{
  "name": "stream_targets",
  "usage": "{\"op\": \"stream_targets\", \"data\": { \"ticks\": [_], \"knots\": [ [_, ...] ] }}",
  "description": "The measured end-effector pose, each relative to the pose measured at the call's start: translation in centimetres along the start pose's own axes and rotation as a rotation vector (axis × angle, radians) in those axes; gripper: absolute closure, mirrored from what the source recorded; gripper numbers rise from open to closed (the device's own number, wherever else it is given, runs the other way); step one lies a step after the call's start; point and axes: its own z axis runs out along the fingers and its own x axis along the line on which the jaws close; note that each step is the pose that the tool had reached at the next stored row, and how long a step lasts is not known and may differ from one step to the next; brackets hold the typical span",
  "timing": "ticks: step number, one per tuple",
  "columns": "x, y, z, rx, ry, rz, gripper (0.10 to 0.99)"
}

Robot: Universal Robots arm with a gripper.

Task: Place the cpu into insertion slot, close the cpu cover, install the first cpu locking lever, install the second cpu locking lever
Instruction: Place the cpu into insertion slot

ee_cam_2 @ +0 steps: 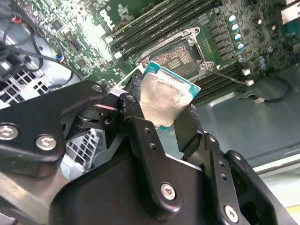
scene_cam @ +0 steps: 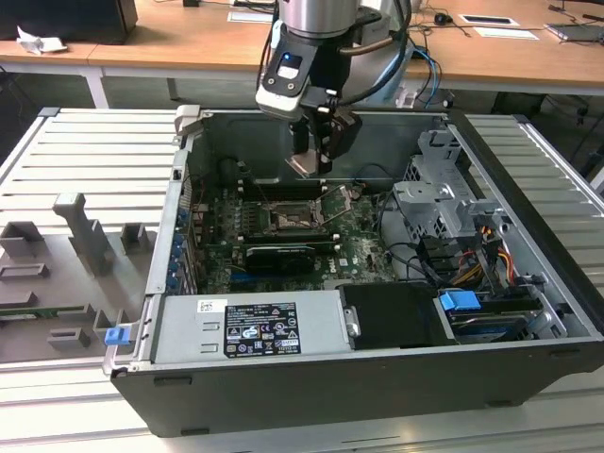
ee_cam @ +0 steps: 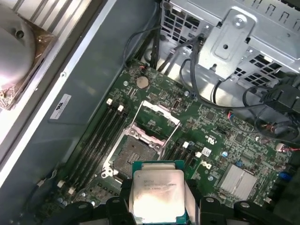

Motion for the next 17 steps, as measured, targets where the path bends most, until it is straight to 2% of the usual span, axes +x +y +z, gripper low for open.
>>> {"op": "stream_targets", "data": {
  "ticks": [16,17],
  "knots": [
    [-0.01,-0.05,0.6,-0.003,-0.0181,0.191,0.561],
    [-0.01,-0.06,0.68,-0.003,-0.0203,0.215,0.561]
  ]
}}
